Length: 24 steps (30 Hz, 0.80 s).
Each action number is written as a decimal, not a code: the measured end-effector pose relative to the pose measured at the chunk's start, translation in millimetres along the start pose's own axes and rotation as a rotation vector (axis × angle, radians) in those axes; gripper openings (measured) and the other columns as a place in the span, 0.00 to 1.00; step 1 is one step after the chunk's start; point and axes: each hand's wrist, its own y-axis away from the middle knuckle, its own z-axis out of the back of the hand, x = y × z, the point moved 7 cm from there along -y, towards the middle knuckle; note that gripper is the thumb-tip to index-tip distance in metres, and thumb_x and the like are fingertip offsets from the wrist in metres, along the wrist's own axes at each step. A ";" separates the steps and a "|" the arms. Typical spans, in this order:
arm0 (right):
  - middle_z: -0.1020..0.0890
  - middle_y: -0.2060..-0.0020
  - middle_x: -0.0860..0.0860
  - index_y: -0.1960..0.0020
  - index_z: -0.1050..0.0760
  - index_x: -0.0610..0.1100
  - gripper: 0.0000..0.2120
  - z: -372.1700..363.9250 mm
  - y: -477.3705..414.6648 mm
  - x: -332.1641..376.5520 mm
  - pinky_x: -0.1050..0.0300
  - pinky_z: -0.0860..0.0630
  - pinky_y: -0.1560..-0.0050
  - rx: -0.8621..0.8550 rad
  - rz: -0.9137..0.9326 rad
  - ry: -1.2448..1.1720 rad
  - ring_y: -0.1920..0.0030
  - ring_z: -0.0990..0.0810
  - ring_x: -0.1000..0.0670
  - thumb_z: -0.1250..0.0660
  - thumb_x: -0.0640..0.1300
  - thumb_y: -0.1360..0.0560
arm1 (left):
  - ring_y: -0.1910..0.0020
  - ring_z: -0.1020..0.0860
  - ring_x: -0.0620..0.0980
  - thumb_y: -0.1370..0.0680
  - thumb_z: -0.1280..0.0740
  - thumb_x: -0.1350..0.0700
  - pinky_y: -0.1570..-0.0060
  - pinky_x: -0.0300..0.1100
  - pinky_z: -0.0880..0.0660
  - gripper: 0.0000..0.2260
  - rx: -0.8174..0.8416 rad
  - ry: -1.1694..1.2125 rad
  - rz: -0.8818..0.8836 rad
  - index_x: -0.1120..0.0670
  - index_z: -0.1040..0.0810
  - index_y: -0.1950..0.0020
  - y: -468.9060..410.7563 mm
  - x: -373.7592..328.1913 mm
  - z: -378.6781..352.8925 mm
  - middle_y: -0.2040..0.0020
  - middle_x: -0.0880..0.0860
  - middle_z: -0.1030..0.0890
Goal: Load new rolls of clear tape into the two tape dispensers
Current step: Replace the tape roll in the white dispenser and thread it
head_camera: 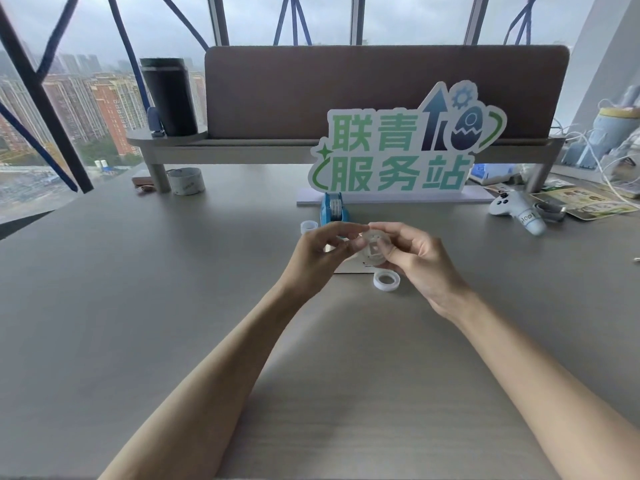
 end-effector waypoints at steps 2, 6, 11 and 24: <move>0.15 0.53 0.47 0.41 0.22 0.43 0.12 -0.2 -0.9 -2.1 0.63 0.21 0.57 0.000 -0.021 -0.020 0.54 0.17 0.53 0.35 0.36 0.23 | 0.69 0.27 0.37 0.23 0.32 0.62 0.65 0.27 0.32 0.07 -0.004 0.055 0.013 0.60 0.17 0.47 0.6 1.1 1.5 0.67 0.39 0.21; 0.15 0.58 0.50 0.43 0.21 0.44 0.09 1.1 -0.6 -2.9 0.60 0.22 0.65 -0.043 -0.042 -0.024 0.58 0.18 0.52 0.33 0.40 0.24 | 0.65 0.25 0.38 0.23 0.32 0.62 0.60 0.31 0.30 0.04 -0.101 0.061 0.037 0.57 0.18 0.55 -1.2 7.4 7.8 0.64 0.43 0.19; 0.17 0.59 0.49 0.46 0.20 0.43 0.08 6.9 -0.8 2.4 0.60 0.24 0.75 -0.123 -0.013 -0.036 0.60 0.20 0.51 0.33 0.41 0.23 | 0.69 0.26 0.37 0.21 0.35 0.63 0.66 0.29 0.30 0.04 -0.128 0.072 0.065 0.60 0.22 0.54 -3.1 10.1 7.6 0.65 0.48 0.21; 0.15 0.54 0.44 0.43 0.21 0.43 0.09 -0.9 -0.7 -0.4 0.59 0.23 0.71 -0.005 -0.040 -0.041 0.59 0.15 0.42 0.35 0.41 0.22 | 0.70 0.28 0.37 0.22 0.35 0.63 0.65 0.30 0.33 0.09 -0.069 0.047 0.036 0.52 0.24 0.60 -2.8 9.5 2.5 0.65 0.46 0.22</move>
